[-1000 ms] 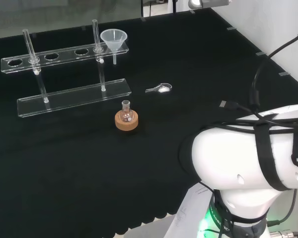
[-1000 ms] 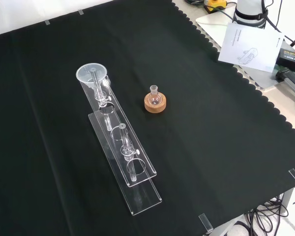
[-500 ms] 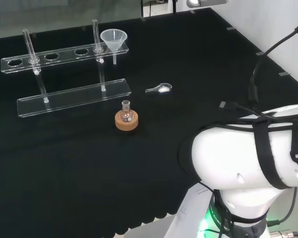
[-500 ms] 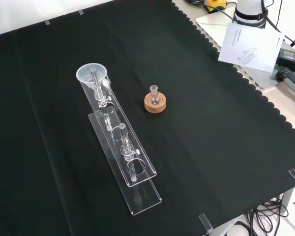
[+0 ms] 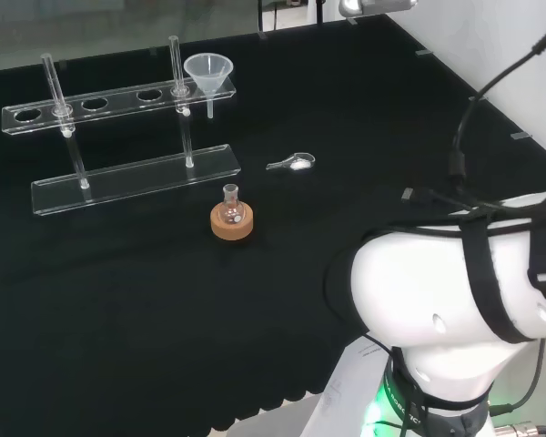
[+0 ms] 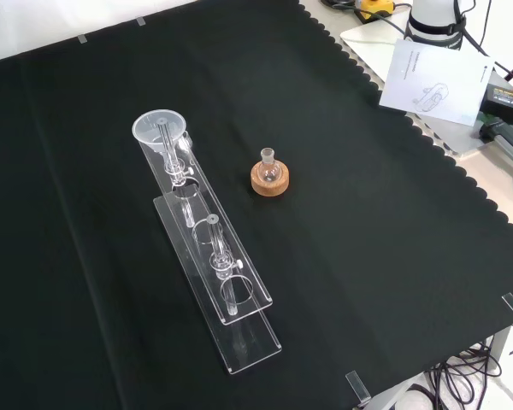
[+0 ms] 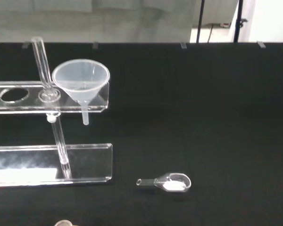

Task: Pick up the funnel from the transparent funnel stand.

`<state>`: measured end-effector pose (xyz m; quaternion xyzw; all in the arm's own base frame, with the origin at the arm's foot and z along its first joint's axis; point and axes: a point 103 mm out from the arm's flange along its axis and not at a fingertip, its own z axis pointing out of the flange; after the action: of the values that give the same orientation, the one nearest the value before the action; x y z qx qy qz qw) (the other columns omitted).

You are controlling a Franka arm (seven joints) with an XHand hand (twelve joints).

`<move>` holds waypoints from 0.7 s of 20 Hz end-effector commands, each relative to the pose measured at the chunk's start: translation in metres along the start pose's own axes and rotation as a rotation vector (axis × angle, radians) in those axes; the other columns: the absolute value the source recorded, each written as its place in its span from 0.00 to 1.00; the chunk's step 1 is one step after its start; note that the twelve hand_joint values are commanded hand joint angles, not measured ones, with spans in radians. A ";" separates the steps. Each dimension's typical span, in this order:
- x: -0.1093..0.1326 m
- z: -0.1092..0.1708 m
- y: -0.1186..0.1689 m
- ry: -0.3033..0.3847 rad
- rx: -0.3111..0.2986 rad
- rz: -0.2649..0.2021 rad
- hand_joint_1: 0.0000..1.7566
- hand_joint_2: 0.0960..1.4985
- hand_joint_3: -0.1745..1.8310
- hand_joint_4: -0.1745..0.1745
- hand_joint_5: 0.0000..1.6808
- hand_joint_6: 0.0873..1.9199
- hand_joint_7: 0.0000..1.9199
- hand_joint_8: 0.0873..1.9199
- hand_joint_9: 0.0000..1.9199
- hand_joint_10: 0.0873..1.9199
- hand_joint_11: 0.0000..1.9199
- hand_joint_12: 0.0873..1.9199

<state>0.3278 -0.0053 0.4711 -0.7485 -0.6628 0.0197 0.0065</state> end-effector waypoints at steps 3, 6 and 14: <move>-0.010 0.032 0.057 -0.021 0.048 0.037 0.00 0.77 0.28 0.55 0.10 0.00 0.00 0.08 0.02 0.29 0.00 0.67; -0.013 0.043 0.082 -0.016 0.061 0.023 0.00 0.78 0.26 0.53 0.11 0.00 0.01 0.10 0.03 0.29 0.00 0.67; 0.008 0.066 0.158 -0.039 0.117 -0.045 0.23 0.63 0.23 0.48 0.12 0.00 0.01 0.19 0.06 0.31 0.00 0.70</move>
<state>0.4146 -0.0223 0.4165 -0.7481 -0.6595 0.0638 0.0376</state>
